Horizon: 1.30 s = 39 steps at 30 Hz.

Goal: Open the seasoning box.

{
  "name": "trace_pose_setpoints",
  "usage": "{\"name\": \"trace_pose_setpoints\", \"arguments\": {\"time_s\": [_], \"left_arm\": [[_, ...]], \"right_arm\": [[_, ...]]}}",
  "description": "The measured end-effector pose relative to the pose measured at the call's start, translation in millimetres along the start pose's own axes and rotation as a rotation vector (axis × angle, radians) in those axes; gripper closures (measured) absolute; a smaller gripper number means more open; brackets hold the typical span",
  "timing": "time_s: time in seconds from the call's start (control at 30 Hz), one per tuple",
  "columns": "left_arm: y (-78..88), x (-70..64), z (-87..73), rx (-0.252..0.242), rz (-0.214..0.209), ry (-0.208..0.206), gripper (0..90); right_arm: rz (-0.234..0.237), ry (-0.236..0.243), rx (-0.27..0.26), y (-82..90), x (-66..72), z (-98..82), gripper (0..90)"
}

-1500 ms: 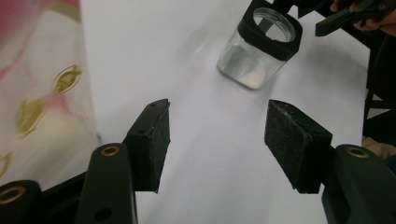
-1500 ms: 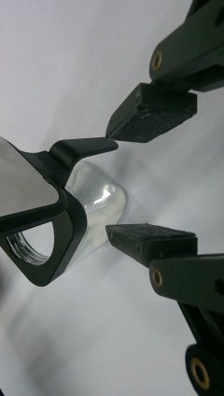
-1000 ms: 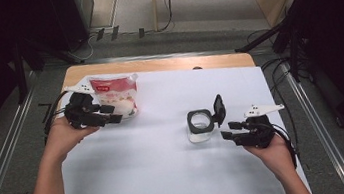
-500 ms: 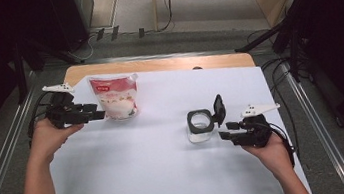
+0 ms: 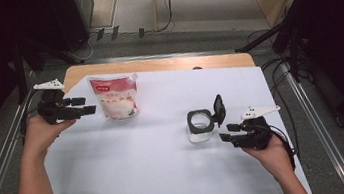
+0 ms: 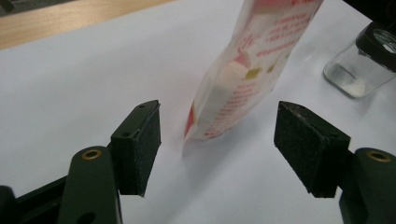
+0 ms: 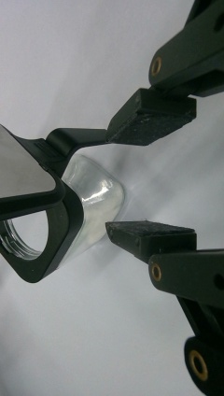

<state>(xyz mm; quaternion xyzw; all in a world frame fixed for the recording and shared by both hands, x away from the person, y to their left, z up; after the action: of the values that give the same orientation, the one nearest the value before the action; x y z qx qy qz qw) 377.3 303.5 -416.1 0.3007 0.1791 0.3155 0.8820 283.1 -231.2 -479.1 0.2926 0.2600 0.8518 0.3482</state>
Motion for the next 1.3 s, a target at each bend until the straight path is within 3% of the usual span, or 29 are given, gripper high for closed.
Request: {"name": "trace_pose_setpoints", "arguments": {"time_s": [0.33, 0.63, 0.83, 1.03, 1.3], "left_arm": [[-17.2, 5.3, 15.2, -0.005, -0.053, -0.018, 33.5], [-33.1, -3.6, 29.3, -0.020, -0.084, -0.060, 35.6], [-38.8, -10.4, 41.0, -0.035, -0.120, -0.077, 42.7], [-45.7, -13.9, 44.3, -0.026, -0.101, -0.063, 48.7], [-47.8, -16.7, 45.0, -0.028, -0.103, -0.044, 65.5]], "right_arm": [[-0.007, -0.009, 0.005, -0.2, -1.4, -3.5, 50.6], [-0.009, -0.004, 0.011, -3.4, 0.8, -4.6, 50.6], [-0.006, -0.005, 0.016, -5.0, 1.3, -4.9, 50.5], [0.002, -0.003, 0.017, -7.6, 1.6, -4.3, 50.6], [0.008, 0.006, 0.030, -13.6, 3.3, -3.2, 50.0]]}}
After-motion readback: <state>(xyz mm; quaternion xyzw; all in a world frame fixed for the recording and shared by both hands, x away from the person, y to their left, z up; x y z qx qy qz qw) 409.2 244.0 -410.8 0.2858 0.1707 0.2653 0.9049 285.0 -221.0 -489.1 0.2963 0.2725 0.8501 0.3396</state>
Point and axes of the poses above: each handheld gripper's, and its own axes: y roughly backward along the jaws, z roughly out of its top, x roughly to its left, the point moved 2 cm from there along -y, roughly forward along the jaws, and after that the axes turned 8 degrees about -y, right-handed, at the moved point
